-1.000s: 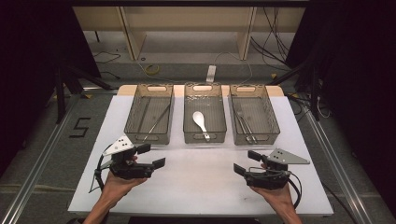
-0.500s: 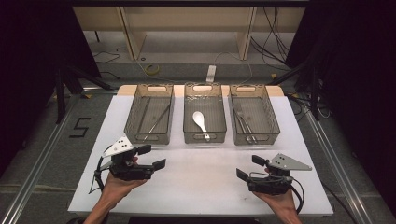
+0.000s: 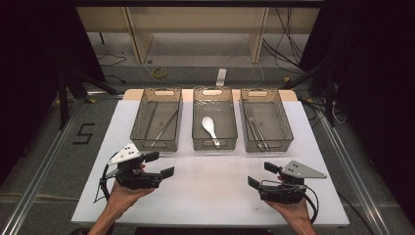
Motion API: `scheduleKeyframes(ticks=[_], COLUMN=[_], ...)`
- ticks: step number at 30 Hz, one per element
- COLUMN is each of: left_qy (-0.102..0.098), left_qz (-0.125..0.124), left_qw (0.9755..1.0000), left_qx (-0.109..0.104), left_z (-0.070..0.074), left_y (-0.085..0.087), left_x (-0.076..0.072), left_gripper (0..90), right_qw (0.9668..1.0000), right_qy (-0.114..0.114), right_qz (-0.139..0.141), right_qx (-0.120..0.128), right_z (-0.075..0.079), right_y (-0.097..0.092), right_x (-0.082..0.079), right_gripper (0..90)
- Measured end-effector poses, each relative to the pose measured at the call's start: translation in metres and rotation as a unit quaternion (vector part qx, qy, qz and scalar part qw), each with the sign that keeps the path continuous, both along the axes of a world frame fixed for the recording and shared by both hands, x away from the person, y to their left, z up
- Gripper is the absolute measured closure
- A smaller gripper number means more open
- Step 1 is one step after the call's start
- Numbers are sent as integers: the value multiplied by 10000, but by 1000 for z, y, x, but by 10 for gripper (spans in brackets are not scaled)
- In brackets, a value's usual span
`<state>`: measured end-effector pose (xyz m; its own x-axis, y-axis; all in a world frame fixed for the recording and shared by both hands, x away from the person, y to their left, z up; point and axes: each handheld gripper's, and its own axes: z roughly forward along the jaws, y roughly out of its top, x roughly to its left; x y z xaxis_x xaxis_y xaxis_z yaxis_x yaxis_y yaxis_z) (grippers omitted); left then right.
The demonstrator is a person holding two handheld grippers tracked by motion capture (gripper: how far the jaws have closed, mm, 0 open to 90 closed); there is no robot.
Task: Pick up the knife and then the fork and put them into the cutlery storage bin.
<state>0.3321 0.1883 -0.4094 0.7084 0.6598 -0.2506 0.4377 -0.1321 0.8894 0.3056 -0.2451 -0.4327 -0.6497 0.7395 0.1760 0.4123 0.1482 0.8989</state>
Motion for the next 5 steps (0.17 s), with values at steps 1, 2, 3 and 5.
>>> scheduleKeyframes(ticks=[1, 2, 3, 5], left_qy=[-4, -6, 1, -1], left_qz=[-1, 6, 6, 1], left_qw=[10000, 10000, 10000, 10000], left_qx=[4, 9, 7, 7], left_z=[0, 0, 0, 0], left_y=[0, 0, 0, 0], left_x=[0, 0, 0, 0], left_gripper=[150, 150, 150, 150], right_qw=[10000, 10000, 10000, 10000], right_qy=[5, 5, 6, 11], right_qz=[1, 2, 4, 2], right_qx=[-6, -10, -16, -18], right_z=[0, 0, 0, 0], right_y=[0, 0, 0, 0], right_x=[0, 0, 0, 0], right_gripper=[185, 185, 185, 185])
